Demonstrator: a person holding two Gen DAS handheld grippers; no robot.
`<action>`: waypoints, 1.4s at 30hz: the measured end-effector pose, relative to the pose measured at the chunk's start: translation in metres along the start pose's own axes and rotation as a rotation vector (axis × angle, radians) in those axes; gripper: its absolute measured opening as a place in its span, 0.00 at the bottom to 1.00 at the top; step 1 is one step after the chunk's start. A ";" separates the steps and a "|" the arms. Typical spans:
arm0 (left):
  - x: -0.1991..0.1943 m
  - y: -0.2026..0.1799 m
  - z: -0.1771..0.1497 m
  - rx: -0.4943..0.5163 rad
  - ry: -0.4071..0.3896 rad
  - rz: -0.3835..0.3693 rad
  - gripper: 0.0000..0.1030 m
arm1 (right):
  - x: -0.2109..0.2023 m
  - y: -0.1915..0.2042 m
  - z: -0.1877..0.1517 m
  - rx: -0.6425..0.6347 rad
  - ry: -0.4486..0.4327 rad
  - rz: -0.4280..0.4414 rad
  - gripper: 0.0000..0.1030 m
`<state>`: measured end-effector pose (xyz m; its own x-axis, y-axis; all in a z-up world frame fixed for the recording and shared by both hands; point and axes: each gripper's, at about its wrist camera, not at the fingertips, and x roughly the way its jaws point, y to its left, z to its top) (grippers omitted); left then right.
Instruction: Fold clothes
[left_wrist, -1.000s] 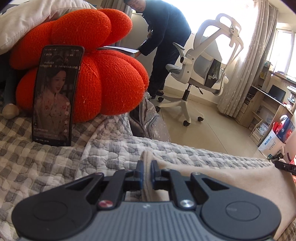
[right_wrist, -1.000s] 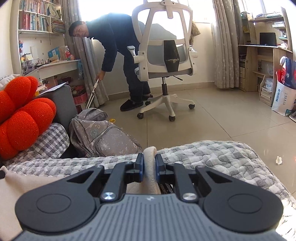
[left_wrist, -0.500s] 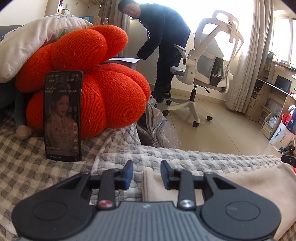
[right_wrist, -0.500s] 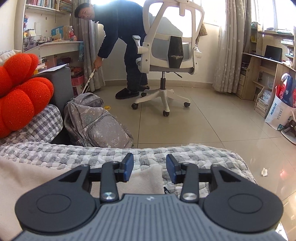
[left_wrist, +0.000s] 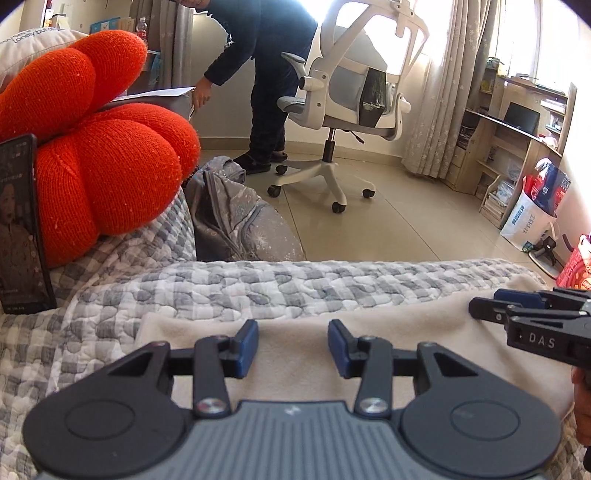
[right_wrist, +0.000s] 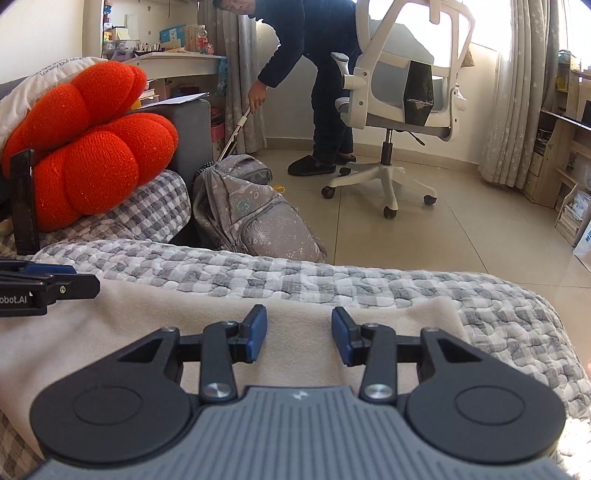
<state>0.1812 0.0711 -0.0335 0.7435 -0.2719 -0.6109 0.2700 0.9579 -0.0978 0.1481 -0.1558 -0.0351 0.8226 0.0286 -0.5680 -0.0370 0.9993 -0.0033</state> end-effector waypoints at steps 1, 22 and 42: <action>0.003 0.002 -0.004 0.003 0.006 0.011 0.42 | 0.002 -0.004 -0.002 0.004 0.004 -0.006 0.42; -0.048 0.031 -0.016 -0.052 -0.050 -0.022 0.42 | -0.016 -0.011 -0.007 0.068 -0.008 0.008 0.45; -0.081 0.069 -0.039 -0.059 -0.004 0.030 0.48 | -0.045 -0.057 -0.021 0.143 -0.011 -0.011 0.52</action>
<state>0.1155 0.1628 -0.0209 0.7531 -0.2435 -0.6111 0.2110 0.9693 -0.1262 0.1011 -0.2145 -0.0265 0.8285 0.0172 -0.5597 0.0528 0.9927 0.1087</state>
